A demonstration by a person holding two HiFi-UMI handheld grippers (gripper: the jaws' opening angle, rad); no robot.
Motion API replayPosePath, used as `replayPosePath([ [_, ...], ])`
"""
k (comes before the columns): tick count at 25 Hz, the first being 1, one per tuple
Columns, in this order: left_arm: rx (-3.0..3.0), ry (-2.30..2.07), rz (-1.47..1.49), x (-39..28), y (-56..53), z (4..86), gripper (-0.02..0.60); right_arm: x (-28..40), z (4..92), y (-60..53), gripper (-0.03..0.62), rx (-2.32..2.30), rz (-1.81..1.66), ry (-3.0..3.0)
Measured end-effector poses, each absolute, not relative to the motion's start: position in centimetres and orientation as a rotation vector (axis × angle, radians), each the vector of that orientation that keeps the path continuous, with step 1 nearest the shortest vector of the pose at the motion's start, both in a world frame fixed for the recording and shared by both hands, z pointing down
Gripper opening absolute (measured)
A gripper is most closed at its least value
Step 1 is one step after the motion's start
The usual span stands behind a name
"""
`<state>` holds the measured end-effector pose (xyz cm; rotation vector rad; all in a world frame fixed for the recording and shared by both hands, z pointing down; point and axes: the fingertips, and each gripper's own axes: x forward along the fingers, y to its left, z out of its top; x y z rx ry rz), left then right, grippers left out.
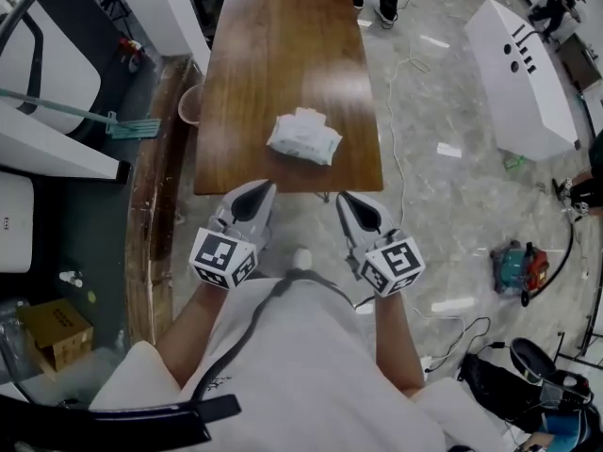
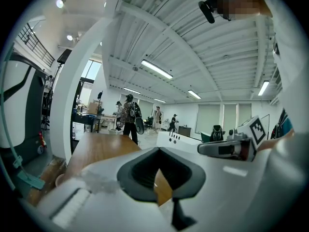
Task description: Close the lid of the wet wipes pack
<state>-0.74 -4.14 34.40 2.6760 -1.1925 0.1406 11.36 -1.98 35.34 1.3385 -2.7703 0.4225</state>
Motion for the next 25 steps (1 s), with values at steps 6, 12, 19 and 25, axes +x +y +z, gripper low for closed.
replayPosePath([
  [6, 2.646, -1.241, 0.154, 0.2, -5.9, 35.1, 0.003, 12.4, 36.3, -4.0, 0.009, 1.257, 0.442, -2.781],
  [12, 2.635, -1.229, 0.183, 0.1, -7.6, 35.8, 0.003, 11.9, 36.4, -6.1, 0.009, 1.237, 0.463, -2.782],
  [19, 2.641, -1.155, 0.216, -0.8, -9.7, 37.3, 0.003, 10.2, 37.5, -8.5, 0.009, 1.274, 0.48, -2.758],
  [25, 2.61, -1.092, 0.249, -1.2, -12.8, 40.1, 0.003, 9.8, 39.2, -11.9, 0.009, 1.359, 0.442, -2.723],
])
